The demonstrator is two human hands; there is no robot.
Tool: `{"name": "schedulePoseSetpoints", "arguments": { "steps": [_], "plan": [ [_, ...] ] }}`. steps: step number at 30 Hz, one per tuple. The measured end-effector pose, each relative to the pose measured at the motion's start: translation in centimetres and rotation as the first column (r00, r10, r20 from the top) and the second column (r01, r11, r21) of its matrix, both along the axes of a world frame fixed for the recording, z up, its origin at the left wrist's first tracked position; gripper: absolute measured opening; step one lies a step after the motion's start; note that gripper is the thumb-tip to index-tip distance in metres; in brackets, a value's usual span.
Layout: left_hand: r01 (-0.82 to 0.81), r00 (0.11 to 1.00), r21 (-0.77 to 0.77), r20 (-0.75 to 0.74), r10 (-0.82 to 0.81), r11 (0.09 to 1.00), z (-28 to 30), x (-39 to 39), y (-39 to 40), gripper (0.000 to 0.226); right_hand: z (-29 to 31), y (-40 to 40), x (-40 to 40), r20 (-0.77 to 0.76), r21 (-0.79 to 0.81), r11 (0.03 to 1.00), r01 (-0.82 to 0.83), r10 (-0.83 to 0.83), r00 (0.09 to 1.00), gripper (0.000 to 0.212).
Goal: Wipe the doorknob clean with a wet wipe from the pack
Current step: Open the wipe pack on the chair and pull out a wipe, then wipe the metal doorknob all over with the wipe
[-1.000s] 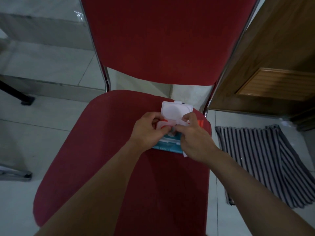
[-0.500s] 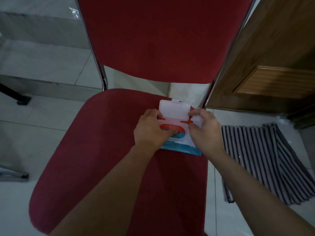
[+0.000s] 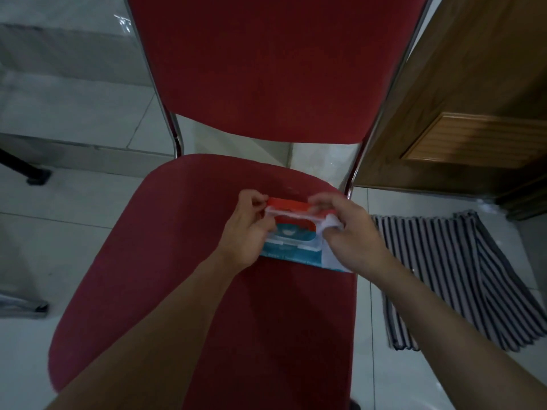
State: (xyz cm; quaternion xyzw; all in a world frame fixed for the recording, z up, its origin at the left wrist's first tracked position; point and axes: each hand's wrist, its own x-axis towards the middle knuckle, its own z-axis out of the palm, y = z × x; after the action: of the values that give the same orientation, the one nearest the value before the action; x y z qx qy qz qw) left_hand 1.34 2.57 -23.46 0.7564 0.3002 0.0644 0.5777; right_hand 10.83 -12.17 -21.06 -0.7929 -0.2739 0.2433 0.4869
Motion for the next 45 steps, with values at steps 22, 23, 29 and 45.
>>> {"name": "schedulePoseSetpoints", "arguments": {
  "steps": [22, 23, 29, 45],
  "plan": [
    [0.282, 0.956, 0.502, -0.220, -0.194, 0.818, 0.3, -0.5, -2.1, 0.055, 0.3, -2.3, -1.3, 0.007, -0.185, 0.970, -0.158, 0.162, 0.987, 0.048],
    [0.283, 0.951, 0.509, -0.261, -0.167, 0.813, 0.5, -0.6, -2.1, 0.054, 0.7, -2.5, -1.3, -0.049, -0.159, 0.983, -0.090, 0.084, 0.995, 0.048],
    [0.105, 0.994, 0.252, -0.055, -0.094, 0.962, 6.1, 0.6, -6.3, 0.023, 6.6, -5.8, -0.2, -0.369, 0.077, 0.983, 0.164, -0.125, 0.921, 0.038],
    [0.330, 0.887, -0.009, 0.345, -0.307, 0.944, 36.1, 11.8, -20.4, 0.010, 33.2, -21.8, 6.2, -0.354, 0.330, 0.825, 0.458, -0.342, 0.871, 0.018]
  ]
}}
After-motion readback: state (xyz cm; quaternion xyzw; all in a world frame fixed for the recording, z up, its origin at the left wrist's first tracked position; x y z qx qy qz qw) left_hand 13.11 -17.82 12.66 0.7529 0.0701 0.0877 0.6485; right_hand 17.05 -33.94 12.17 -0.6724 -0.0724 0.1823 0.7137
